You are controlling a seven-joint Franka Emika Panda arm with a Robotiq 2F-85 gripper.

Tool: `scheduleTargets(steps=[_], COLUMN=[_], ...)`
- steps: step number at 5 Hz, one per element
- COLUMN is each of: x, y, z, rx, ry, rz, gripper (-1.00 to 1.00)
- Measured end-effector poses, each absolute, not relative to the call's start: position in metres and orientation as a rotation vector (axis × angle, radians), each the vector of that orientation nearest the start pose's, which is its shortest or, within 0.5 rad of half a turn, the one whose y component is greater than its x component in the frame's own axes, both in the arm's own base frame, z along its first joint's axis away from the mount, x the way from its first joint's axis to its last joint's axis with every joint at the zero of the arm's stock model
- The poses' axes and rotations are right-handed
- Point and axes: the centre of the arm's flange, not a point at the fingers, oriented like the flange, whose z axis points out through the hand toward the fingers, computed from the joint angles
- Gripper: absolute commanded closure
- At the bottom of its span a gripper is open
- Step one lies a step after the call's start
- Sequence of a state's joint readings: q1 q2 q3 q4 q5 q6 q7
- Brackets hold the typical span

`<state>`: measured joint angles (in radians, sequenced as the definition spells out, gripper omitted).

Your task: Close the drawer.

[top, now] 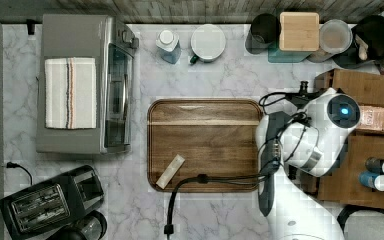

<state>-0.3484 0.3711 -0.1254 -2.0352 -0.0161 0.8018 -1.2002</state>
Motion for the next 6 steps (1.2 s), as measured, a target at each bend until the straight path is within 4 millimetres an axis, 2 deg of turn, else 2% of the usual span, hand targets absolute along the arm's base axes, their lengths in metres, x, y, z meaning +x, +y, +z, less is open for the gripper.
scheduleTargets(steps=[1, 2, 6], x=[0.5268, 0.5301, 0.5318], y=[-0.2892, -0.2813, -0.2808], z=[0.2606, 0.2609, 0.2612], rx=[-3.177, -3.211, -3.217], ry=[0.115, 0.034, 0.021], rz=[0.073, 0.114, 0.129], gripper=[1.0, 1.0, 1.0])
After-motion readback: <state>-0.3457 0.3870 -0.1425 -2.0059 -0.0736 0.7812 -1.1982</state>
